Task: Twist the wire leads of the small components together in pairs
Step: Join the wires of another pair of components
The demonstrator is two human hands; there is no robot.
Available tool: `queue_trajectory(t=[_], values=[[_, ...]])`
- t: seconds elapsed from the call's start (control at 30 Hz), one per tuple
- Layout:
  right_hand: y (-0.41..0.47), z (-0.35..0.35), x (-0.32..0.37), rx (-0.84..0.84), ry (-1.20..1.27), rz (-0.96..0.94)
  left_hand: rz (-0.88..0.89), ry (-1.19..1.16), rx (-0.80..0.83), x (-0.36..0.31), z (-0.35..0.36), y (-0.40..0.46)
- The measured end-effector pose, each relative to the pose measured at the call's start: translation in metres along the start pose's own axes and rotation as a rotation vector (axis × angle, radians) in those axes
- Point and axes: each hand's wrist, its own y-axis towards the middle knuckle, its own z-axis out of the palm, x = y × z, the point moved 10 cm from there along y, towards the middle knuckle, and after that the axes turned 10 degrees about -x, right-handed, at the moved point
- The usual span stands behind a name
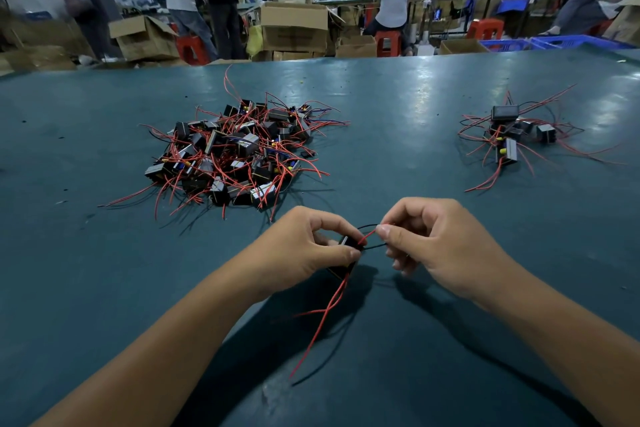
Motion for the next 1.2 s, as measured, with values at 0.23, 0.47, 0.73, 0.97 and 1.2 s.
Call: queue_trajectory(t=[0.23,0.47,0.73,0.97,1.2], values=[[-0.004,0.006,-0.02,-0.088,-0.043,0.094,-0.094,0.074,0.041,0.012,-0.001,-0.007],[-0.009,0.018,-0.022,-0.002,0.068,0.191,0.051,0.355,0.001,0.002,-0.019,0.003],[-0.009,0.017,-0.022,-0.011,0.028,0.176,0.373,0.545,-0.049,-0.031,-0.012,-0.002],[-0.006,0.014,-0.018,-0.038,-0.039,0.099,0.408,0.411,-0.059,-0.027,0.007,-0.001],[-0.003,0.008,0.001,0.012,-0.261,-0.103,0.333,0.362,-0.014,-0.013,0.005,0.007]])
